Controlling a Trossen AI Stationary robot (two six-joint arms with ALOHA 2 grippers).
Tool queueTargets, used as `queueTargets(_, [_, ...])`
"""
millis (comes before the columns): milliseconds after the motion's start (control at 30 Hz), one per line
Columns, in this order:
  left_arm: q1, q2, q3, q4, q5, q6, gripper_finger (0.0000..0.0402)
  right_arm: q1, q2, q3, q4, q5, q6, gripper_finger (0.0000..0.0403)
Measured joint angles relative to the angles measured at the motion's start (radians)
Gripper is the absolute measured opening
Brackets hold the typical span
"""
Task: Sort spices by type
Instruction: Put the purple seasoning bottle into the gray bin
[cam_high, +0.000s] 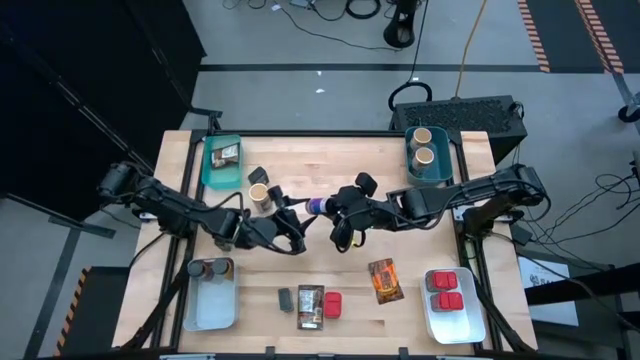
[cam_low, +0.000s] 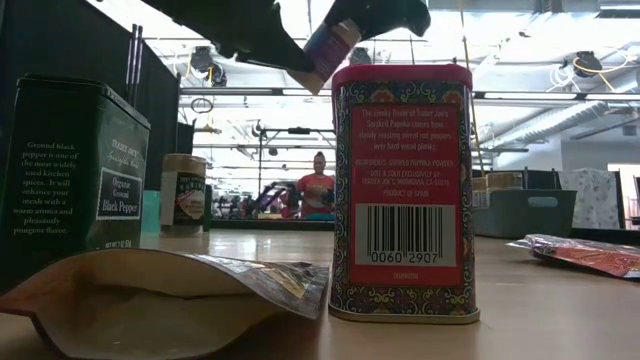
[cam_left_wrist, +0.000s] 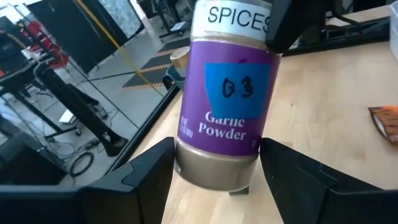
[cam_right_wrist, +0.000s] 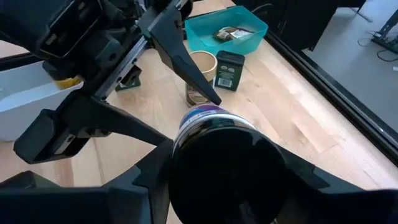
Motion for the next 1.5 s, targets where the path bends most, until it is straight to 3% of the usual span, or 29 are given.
queueTargets(467, [0.036, 0.0, 0.0, 0.015, 0.1, -0.052, 0.0237, 0.0, 0.0, 0.0, 0.032, -0.001, -0.011, 0.0185])
queueTargets(833, [0.039, 0.0, 0.0, 0.066, 0.082, -0.047, 0.0289, 0.0, 0.017, 0.0, 0.071, -0.009, -0.017, 0.0185])
queueTargets(1000, [0.04, 0.0, 0.0, 0.039, 0.089, -0.044, 0.0278, 0.0, 0.019, 0.0, 0.08, -0.01, -0.038, 0.0185])
queueTargets(1133, [0.04, 0.0, 0.0, 0.036, 0.094, -0.037, 0.0239, 0.001, 0.019, 0.0, 0.092, -0.009, -0.068, 0.0185])
queueTargets(1300, [0.04, 0.0, 0.0, 0.036, 0.095, -0.038, 0.0181, 0.011, 0.018, 0.0, 0.099, 0.001, -0.112, 0.0258])
queueTargets(1400, [0.04, 0.0, 0.0, 0.035, 0.095, -0.038, 0.0172, 0.013, -0.003, 0.0, 0.098, 0.001, -0.127, 0.0297])
queueTargets(1500, [0.04, 0.0, 0.0, 0.036, 0.095, -0.038, 0.0171, 0.023, -0.045, 0.0, 0.099, 0.008, -0.143, 0.0311])
